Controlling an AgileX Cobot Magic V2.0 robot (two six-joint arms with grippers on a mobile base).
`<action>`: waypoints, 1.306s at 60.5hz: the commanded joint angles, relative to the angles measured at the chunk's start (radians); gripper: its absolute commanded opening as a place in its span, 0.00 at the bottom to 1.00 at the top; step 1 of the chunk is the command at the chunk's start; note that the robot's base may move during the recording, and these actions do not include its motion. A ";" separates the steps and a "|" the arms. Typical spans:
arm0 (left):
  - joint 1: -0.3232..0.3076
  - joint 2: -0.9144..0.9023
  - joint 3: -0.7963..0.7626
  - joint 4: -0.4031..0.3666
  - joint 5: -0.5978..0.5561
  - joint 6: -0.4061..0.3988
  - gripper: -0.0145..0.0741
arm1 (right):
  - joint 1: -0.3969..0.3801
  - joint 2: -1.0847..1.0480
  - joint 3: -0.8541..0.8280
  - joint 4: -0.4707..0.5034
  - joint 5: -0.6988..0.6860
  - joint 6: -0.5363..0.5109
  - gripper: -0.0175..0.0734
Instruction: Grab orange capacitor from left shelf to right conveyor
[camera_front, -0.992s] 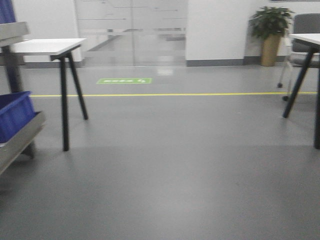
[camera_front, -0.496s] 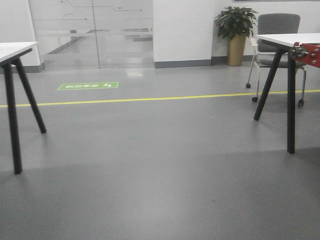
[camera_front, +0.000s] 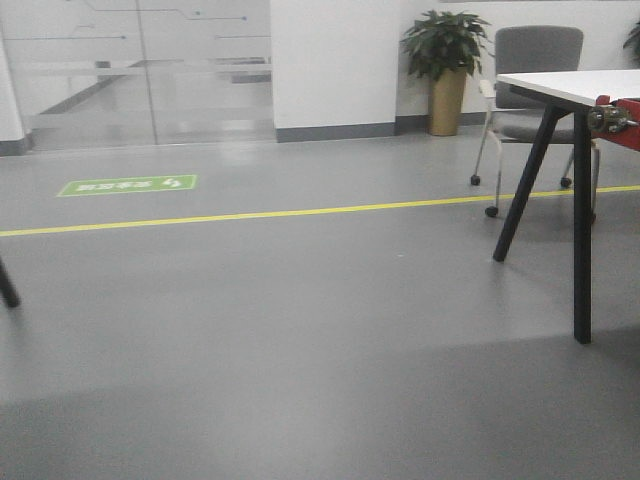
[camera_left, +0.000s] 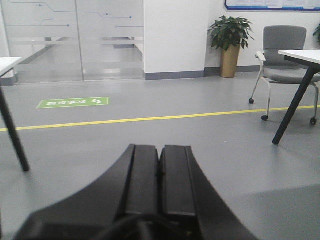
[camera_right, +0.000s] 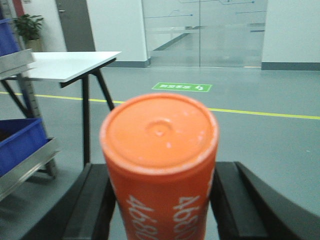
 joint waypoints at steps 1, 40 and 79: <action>-0.007 0.010 -0.008 -0.005 -0.084 0.000 0.05 | -0.003 0.014 -0.027 -0.022 -0.085 -0.009 0.25; -0.007 0.010 -0.008 -0.005 -0.084 0.000 0.05 | -0.003 0.015 -0.027 -0.022 -0.085 -0.009 0.25; -0.007 0.010 -0.008 -0.005 -0.084 0.000 0.05 | -0.003 0.015 -0.027 -0.022 -0.085 -0.009 0.25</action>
